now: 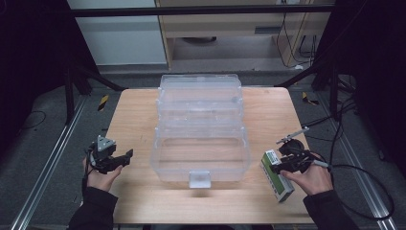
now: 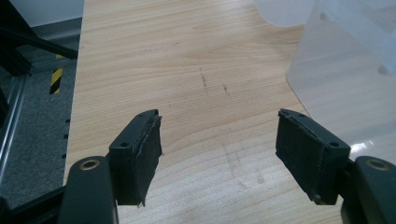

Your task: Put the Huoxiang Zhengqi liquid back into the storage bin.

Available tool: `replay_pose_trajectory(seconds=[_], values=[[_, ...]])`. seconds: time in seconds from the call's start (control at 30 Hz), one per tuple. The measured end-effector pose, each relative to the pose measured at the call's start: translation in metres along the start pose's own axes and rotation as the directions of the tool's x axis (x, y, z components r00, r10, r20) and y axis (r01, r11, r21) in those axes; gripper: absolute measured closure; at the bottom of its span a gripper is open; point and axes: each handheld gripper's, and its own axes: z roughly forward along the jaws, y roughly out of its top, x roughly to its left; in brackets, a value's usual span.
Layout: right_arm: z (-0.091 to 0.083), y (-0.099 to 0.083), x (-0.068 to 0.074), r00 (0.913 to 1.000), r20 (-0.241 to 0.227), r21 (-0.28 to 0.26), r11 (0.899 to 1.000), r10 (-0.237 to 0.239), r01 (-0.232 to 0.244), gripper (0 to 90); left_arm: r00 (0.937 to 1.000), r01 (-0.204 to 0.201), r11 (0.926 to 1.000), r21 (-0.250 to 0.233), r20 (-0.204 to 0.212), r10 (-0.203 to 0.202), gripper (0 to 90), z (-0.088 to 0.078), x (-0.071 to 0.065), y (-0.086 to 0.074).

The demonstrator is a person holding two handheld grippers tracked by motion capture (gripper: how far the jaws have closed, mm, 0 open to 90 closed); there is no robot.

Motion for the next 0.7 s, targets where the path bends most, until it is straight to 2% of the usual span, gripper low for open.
replay_pose_trajectory(seconds=[0.4,0.7], values=[[0.0052,-0.0027,-0.0008,1.0000,0.002,0.066,0.998,0.007,-0.007,53.4,1.0000,-0.006,1.0000,0.007,-0.002,0.006,29.8,0.0013,-0.0005,-0.0010],[0.0105,-0.0032,-0.0023,1.0000,0.006,0.090,0.996,0.006,-0.006,56.0,1.0000,-0.008,0.9999,0.010,0.000,0.008,29.8,0.0021,-0.0012,-0.0013]])
